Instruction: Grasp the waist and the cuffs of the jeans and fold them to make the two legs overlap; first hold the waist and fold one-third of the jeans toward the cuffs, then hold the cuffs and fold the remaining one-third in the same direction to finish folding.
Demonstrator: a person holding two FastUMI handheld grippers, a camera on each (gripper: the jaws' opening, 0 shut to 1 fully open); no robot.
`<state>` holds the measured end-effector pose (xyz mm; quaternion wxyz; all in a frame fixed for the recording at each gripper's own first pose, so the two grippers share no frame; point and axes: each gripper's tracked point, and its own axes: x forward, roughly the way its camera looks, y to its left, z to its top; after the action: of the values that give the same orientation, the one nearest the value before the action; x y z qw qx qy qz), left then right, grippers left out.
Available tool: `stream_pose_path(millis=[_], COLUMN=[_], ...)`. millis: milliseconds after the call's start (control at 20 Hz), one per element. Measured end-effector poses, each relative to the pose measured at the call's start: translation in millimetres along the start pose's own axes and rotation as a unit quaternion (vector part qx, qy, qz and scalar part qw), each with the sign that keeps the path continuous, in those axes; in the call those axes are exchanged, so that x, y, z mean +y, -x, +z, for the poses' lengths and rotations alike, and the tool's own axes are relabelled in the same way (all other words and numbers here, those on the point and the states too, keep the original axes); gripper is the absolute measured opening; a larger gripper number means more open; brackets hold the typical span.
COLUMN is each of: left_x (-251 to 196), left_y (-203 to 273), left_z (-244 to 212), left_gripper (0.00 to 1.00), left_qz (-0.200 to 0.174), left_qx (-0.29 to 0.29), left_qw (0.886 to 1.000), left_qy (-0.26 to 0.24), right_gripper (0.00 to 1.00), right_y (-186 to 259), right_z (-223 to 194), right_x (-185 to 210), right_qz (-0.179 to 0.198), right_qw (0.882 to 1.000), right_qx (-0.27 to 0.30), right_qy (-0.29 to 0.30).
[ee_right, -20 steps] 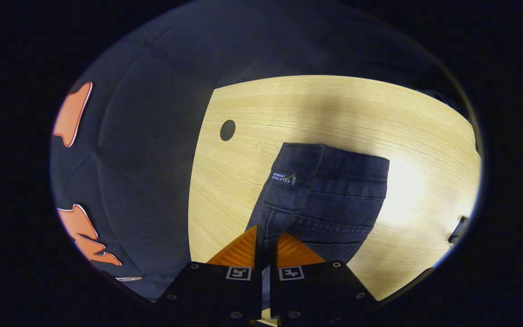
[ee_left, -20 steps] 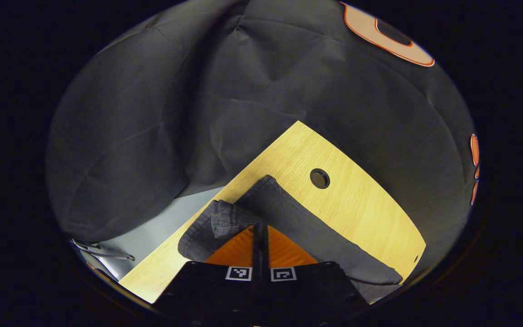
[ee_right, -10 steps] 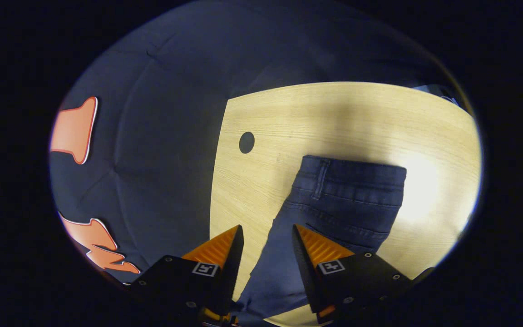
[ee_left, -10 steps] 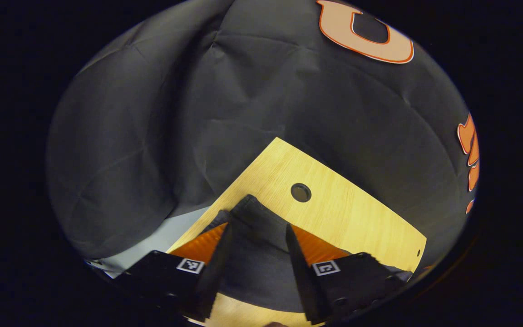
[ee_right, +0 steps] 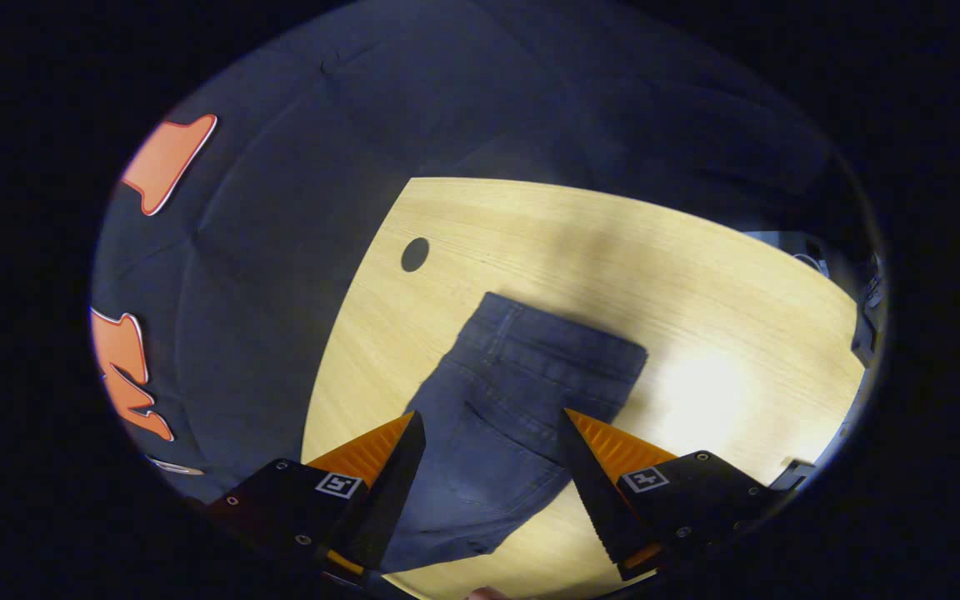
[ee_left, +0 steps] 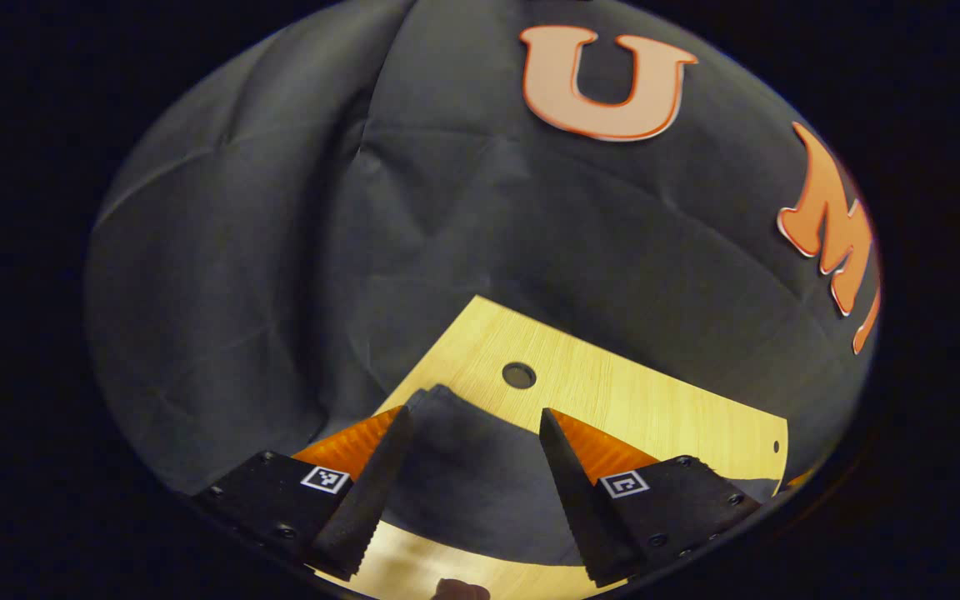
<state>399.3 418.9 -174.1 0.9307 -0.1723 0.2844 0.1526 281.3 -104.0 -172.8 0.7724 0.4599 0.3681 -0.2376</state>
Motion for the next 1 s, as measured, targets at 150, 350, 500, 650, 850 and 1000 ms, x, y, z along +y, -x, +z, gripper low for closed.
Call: stream_pose_path(millis=[150,350,500,650,850,1000], left_x=[-16,-40,-59,-75,-95,-107], left_y=[31,87,131,165,184,190], left_z=[21,47,59,57,46,26], left_gripper=[0.93,0.93,0.93,0.92,0.92,0.93], left_qz=[-0.015,-0.031,-0.051,-0.059,-0.069,-0.068], left_qx=[-0.073,-0.154,-0.218,-0.241,-0.241,-0.225], left_qw=[0.996,0.984,0.97,0.961,0.96,0.965], left_qy=[-0.046,-0.086,-0.1,-0.124,-0.127,-0.118], right_gripper=[0.97,0.98,0.98,0.98,0.97,0.78], right_y=[-3,-14,-25,-37,-50,-48], right_z=[-4,-10,-10,-3,0,2], right_x=[-19,-41,-47,-53,-54,-59], right_qz=[-0.012,-0.025,-0.026,-0.032,-0.032,-0.037], right_qw=[1.0,1.0,0.999,0.999,0.998,0.996], right_qx=[-0.001,0.003,0.004,-0.007,-0.016,-0.041], right_qy=[0.004,0.012,0.023,0.033,0.042,0.068])
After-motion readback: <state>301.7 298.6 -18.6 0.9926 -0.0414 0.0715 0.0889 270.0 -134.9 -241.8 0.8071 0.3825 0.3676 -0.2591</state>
